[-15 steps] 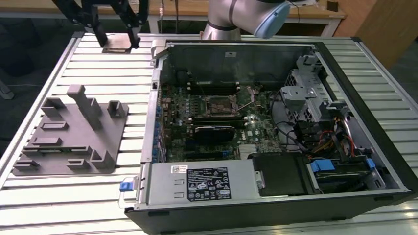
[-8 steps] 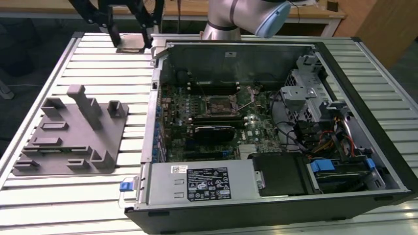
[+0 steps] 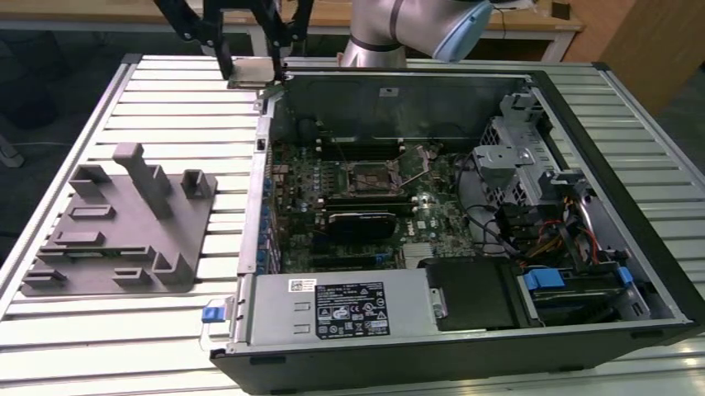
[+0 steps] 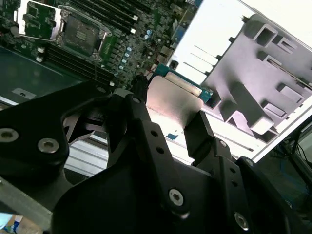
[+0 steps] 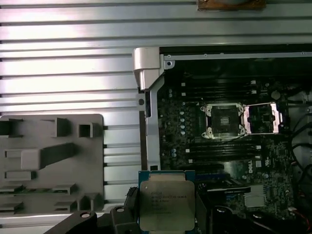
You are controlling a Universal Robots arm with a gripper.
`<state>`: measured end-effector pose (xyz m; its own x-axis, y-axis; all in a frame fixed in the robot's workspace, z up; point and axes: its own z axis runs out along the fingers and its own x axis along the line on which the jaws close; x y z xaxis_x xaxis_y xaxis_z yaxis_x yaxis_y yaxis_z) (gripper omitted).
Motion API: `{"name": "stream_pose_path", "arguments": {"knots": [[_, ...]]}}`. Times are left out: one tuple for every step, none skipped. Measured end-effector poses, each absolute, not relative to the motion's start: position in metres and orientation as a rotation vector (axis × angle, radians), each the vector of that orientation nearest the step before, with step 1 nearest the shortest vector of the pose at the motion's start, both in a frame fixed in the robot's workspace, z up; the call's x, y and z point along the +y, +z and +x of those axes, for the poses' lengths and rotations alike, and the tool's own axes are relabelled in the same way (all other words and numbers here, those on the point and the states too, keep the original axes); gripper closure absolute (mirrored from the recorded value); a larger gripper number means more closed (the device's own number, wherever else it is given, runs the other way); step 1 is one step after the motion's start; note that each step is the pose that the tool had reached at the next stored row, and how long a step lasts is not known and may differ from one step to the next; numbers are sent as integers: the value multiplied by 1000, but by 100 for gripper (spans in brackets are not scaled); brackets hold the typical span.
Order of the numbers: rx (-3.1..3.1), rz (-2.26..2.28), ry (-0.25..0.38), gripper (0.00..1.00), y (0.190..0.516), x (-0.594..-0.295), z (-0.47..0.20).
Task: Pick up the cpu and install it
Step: 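Pick up the cpu and move it towards the insertion slot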
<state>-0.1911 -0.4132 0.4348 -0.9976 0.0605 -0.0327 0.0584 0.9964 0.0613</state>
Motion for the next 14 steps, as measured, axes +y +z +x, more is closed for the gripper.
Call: {"name": "stream_pose_path", "arguments": {"knots": [[3104, 93, 94, 45, 435, -413, -187], [3104, 93, 94, 45, 435, -413, -184], [3104, 93, 94, 45, 435, -413, -180], [3104, 92, 94, 45, 435, -413, -176], [3104, 92, 94, 45, 435, -413, -173], [3104, 93, 94, 45, 435, -413, -169], [3104, 93, 94, 45, 435, -413, -165], [3104, 93, 94, 45, 435, -413, -162], [3104, 93, 94, 45, 435, -413, -158], [3104, 93, 94, 45, 435, -413, -154], [3104, 92, 94, 45, 435, -413, -151], [3104, 93, 94, 45, 435, -413, -147], [3104, 92, 94, 45, 435, -413, -144], [3104, 92, 94, 45, 435, -413, -140]]}}
